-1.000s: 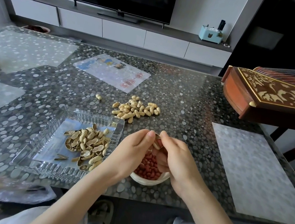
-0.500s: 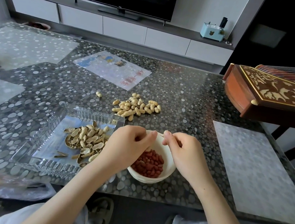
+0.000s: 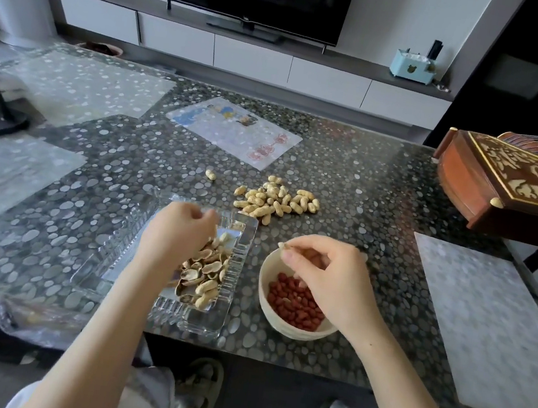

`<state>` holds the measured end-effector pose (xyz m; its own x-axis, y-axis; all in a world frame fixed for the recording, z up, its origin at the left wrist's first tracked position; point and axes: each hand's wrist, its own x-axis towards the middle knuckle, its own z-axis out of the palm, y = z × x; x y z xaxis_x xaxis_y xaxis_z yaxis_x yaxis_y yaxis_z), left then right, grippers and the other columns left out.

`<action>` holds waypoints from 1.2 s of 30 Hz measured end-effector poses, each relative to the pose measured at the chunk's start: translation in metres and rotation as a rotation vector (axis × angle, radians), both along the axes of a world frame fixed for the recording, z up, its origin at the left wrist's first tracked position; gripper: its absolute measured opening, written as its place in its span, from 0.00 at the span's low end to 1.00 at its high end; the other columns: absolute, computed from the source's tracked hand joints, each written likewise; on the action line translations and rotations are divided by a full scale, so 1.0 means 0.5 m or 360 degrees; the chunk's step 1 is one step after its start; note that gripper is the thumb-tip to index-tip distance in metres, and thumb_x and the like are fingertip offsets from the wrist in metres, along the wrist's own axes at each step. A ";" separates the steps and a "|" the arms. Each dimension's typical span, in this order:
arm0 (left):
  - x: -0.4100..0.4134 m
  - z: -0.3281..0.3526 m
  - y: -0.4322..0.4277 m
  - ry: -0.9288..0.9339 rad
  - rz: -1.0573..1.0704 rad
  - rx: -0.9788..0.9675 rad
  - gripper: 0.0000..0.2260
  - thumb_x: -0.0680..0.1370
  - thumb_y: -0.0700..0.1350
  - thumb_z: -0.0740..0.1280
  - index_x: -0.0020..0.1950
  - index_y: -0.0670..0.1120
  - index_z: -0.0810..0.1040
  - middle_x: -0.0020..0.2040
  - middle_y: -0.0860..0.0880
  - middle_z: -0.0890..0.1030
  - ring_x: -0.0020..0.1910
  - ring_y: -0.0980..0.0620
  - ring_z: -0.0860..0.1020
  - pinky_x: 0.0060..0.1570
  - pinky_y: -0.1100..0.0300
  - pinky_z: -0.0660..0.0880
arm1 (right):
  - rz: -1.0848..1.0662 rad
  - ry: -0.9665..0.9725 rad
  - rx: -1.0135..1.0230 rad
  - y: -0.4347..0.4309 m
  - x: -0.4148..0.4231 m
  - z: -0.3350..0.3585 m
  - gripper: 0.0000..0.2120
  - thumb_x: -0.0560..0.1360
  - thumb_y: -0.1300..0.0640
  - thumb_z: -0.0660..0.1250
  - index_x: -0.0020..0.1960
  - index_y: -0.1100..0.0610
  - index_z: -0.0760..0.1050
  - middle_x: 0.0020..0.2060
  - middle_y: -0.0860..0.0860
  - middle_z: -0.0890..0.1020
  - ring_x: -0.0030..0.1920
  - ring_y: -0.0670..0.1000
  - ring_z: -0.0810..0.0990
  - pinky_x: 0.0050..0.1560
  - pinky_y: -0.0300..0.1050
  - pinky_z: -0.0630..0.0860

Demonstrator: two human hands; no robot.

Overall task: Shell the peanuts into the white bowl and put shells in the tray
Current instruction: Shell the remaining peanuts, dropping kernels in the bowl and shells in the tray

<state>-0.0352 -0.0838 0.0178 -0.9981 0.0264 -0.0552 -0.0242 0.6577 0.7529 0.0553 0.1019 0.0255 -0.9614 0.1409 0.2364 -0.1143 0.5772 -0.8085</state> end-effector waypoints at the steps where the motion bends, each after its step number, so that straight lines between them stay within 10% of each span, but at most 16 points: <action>1: -0.008 -0.005 -0.009 -0.0007 0.0023 -0.0122 0.16 0.79 0.47 0.60 0.32 0.42 0.73 0.25 0.49 0.70 0.24 0.50 0.65 0.28 0.63 0.60 | 0.0047 -0.0007 0.0023 -0.014 -0.011 0.002 0.03 0.73 0.57 0.71 0.47 0.52 0.83 0.38 0.41 0.83 0.39 0.38 0.80 0.41 0.30 0.74; 16: -0.062 -0.018 -0.063 0.0111 0.0183 -0.0250 0.09 0.79 0.50 0.59 0.47 0.45 0.73 0.34 0.55 0.70 0.41 0.47 0.76 0.38 0.58 0.70 | -0.0116 -0.0417 0.0934 -0.030 -0.261 -0.025 0.14 0.76 0.65 0.63 0.57 0.52 0.79 0.50 0.51 0.81 0.49 0.52 0.77 0.45 0.43 0.72; 24: -0.061 -0.018 -0.051 0.0240 0.0130 -0.0211 0.11 0.80 0.50 0.59 0.45 0.45 0.74 0.35 0.53 0.74 0.32 0.55 0.72 0.30 0.62 0.65 | 0.0012 -0.0561 0.1446 -0.027 -0.327 -0.044 0.13 0.76 0.61 0.66 0.56 0.46 0.78 0.58 0.50 0.79 0.57 0.55 0.77 0.50 0.45 0.71; 29: -0.054 -0.004 -0.044 0.0297 0.0064 -0.0130 0.12 0.80 0.47 0.59 0.41 0.43 0.74 0.29 0.50 0.72 0.27 0.53 0.68 0.26 0.60 0.62 | -0.0057 -0.0438 0.1232 -0.018 -0.317 -0.035 0.06 0.77 0.55 0.67 0.52 0.49 0.79 0.54 0.50 0.77 0.52 0.52 0.77 0.45 0.42 0.68; 36: -0.002 0.027 0.004 0.0162 -0.0385 0.0429 0.21 0.80 0.54 0.58 0.42 0.38 0.77 0.31 0.47 0.72 0.26 0.52 0.65 0.27 0.63 0.62 | 0.0204 -0.0261 -0.0057 -0.026 -0.154 0.034 0.06 0.73 0.63 0.71 0.48 0.55 0.79 0.40 0.53 0.83 0.39 0.47 0.81 0.43 0.40 0.79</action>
